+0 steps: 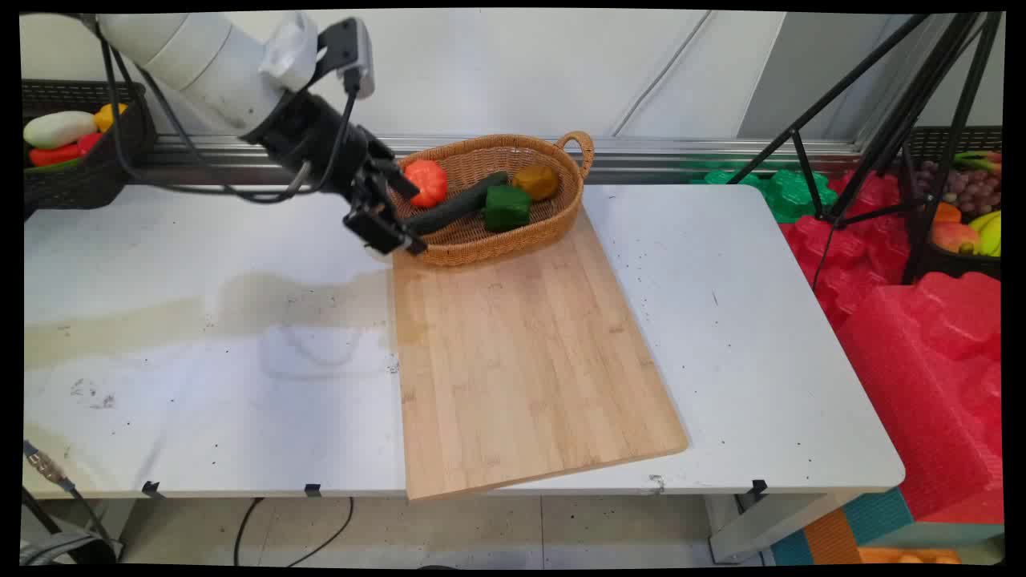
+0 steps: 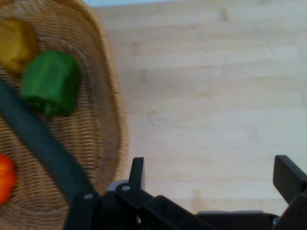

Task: Pick up the cucumber from the vegetable basket, then place the picked object on the cutting board

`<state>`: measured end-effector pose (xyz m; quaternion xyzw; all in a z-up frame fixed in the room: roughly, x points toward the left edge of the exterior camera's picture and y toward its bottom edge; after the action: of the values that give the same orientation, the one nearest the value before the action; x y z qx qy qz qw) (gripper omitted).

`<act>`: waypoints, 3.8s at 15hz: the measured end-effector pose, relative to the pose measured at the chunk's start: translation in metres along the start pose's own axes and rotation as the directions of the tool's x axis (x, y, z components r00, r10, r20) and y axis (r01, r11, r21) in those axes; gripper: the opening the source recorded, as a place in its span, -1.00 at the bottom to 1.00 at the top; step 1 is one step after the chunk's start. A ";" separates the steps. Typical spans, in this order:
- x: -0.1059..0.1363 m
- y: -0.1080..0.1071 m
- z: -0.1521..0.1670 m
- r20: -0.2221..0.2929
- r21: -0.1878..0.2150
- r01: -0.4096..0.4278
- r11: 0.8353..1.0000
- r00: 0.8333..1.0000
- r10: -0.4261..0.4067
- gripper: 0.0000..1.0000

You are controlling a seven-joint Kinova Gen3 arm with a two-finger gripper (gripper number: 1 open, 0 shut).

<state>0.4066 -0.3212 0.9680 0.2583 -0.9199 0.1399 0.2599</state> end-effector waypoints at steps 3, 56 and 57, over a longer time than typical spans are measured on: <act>0.012 -0.017 0.000 -0.014 0.072 0.069 0.995 0.998 -0.068 1.00; 0.092 -0.003 0.051 -0.007 0.338 0.287 0.896 0.953 -0.303 -1.00; 0.092 0.004 0.050 -0.005 0.331 0.278 0.902 0.956 -0.293 -1.00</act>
<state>0.3166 -0.3747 0.9771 0.4330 -0.8414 0.2455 0.2105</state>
